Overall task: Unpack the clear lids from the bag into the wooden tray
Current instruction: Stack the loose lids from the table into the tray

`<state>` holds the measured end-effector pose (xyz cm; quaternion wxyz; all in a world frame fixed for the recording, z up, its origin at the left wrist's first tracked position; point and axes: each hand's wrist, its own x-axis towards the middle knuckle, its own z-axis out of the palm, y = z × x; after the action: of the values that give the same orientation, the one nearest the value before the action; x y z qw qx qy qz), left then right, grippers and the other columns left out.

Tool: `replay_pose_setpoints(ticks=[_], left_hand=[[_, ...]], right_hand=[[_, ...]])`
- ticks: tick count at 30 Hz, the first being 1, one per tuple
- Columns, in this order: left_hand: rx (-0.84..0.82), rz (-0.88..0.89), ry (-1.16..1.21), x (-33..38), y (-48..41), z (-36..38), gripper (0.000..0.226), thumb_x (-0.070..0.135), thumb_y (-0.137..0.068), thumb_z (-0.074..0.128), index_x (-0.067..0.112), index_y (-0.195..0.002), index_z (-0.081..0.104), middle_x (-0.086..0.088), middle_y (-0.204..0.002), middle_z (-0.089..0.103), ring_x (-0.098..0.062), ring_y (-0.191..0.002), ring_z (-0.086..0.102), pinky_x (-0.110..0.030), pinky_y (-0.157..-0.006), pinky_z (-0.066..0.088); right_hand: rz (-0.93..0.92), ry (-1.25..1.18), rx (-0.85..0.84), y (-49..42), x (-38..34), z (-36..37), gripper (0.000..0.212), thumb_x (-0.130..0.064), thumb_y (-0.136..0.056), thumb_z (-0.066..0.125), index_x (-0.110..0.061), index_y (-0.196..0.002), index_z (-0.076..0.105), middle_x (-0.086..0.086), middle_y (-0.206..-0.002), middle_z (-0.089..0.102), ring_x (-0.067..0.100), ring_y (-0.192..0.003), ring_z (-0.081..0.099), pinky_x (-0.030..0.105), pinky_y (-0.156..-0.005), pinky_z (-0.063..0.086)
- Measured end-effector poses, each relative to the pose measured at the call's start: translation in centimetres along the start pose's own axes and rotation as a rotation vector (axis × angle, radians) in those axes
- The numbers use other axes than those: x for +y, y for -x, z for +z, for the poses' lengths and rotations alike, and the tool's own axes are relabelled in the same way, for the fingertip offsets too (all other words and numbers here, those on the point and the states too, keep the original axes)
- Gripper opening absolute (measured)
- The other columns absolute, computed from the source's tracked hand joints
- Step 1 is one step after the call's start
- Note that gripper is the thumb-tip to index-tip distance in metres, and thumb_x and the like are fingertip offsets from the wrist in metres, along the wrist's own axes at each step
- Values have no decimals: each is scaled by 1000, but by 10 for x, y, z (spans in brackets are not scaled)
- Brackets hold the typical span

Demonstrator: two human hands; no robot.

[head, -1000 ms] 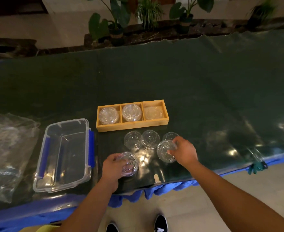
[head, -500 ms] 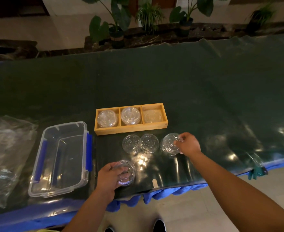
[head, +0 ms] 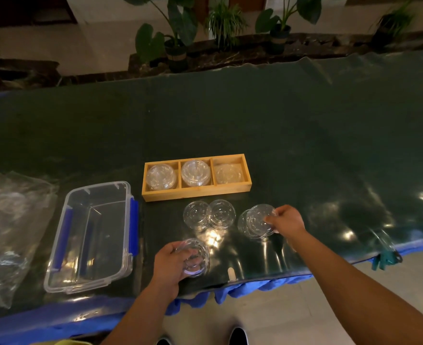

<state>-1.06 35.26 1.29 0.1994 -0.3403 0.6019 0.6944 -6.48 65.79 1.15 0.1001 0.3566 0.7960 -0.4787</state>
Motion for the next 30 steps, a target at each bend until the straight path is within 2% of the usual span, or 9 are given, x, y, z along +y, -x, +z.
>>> replay_pose_setpoints(ticks=[7,10,13,16,19,20,23,27,30], left_hand=[[-5,2,34,-3,5,6,24,-7,-86,70,5,-106,65,-16,-84,81,-30,-66,78,-27,-46,56],[-2,4,27,-2,6,5,23,-7,-86,70,5,-106,65,-16,-84,81,-29,-67,78,-27,-47,56],[3,-1,36,-2,8,2,22,-7,-87,69,5,-104,65,-14,-81,81,-27,-63,78,-24,-43,53],[11,0,43,-1,10,-3,21,-7,-88,67,5,-104,65,-14,-81,80,-26,-63,77,-22,-42,51],[26,11,73,3,10,-12,21,-9,-88,67,4,-104,65,-15,-78,80,-26,-62,76,-24,-43,54],[32,15,80,4,9,-15,21,-9,-88,67,4,-104,65,-15,-78,80,-27,-63,76,-25,-46,56],[44,24,86,7,7,-26,23,-9,-86,69,6,-103,65,-17,-83,80,-28,-66,77,-28,-51,59],[50,14,99,5,1,-38,23,-9,-89,66,7,-104,65,-16,-80,80,-29,-67,78,-35,-53,62],[61,4,106,1,-3,-41,25,-9,-88,67,8,-106,65,-15,-80,80,-31,-71,78,-38,-57,63]], right_hand=[[91,-340,-163,20,3,-2,38,4,-80,75,0,-115,60,18,-101,67,30,-91,70,42,-78,62],[92,-531,-263,29,-6,1,29,8,-82,70,0,-110,65,20,-104,70,32,-94,71,36,-71,61],[67,-593,-333,32,-22,19,27,10,-84,67,1,-109,63,22,-113,68,38,-105,68,46,-86,59],[24,-504,-290,32,-42,48,28,8,-83,67,0,-110,61,23,-115,67,37,-105,67,51,-91,57],[-55,-229,-180,27,-58,75,27,-4,-83,71,-13,-105,61,11,-109,67,26,-100,65,38,-76,58],[-87,-96,-145,25,-61,82,28,-10,-82,72,-17,-106,60,8,-108,65,26,-104,63,37,-77,57],[-163,191,-88,22,-65,97,42,-22,-82,73,-19,-121,57,9,-118,60,28,-115,55,41,-93,54],[-160,173,-95,27,-66,105,44,-20,-78,73,-21,-117,53,8,-118,56,24,-95,61,37,-86,56],[-172,121,-105,31,-62,102,38,-13,-78,74,-19,-108,53,5,-110,61,22,-93,61,35,-78,52]])
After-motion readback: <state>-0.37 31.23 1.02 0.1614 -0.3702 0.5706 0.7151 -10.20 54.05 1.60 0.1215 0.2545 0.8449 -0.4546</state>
